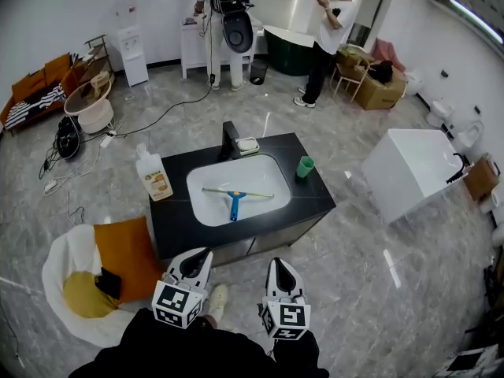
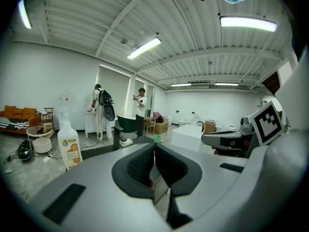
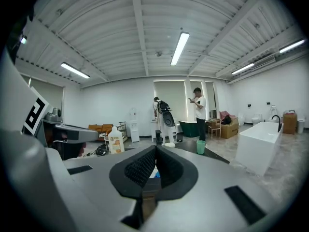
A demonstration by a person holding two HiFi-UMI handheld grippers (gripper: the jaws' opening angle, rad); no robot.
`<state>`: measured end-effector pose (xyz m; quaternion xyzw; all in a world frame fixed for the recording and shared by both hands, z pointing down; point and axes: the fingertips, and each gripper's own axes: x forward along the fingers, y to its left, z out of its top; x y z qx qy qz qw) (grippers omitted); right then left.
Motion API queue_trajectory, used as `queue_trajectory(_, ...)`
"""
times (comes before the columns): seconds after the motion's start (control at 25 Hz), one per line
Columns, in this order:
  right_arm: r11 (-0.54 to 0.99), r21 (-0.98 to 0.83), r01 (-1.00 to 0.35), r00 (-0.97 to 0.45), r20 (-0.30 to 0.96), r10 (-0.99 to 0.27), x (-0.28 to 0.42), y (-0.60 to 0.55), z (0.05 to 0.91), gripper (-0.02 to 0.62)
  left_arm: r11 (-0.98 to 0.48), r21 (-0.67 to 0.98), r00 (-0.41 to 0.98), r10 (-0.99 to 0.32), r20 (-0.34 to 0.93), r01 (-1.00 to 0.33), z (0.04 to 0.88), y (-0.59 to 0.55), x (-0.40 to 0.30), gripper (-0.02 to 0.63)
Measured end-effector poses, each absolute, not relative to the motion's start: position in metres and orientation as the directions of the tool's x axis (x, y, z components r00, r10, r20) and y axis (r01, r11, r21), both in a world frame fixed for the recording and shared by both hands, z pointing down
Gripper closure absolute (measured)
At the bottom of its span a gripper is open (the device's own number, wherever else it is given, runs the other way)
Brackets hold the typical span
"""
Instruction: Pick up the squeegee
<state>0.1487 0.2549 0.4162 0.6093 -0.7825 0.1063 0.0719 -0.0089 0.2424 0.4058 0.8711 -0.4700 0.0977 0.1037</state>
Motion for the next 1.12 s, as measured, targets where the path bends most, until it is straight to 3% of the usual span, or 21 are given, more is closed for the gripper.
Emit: queue_trajectory(1.12, 0.26, -0.032, -0.965, -0.26, 0.252, -0.932, 0.085, 0.089, 0.406, 0.58, -0.536, 0.116, 0.547, -0.804, 0.233, -0.837, 0.4, 0.074, -0.065, 0.581)
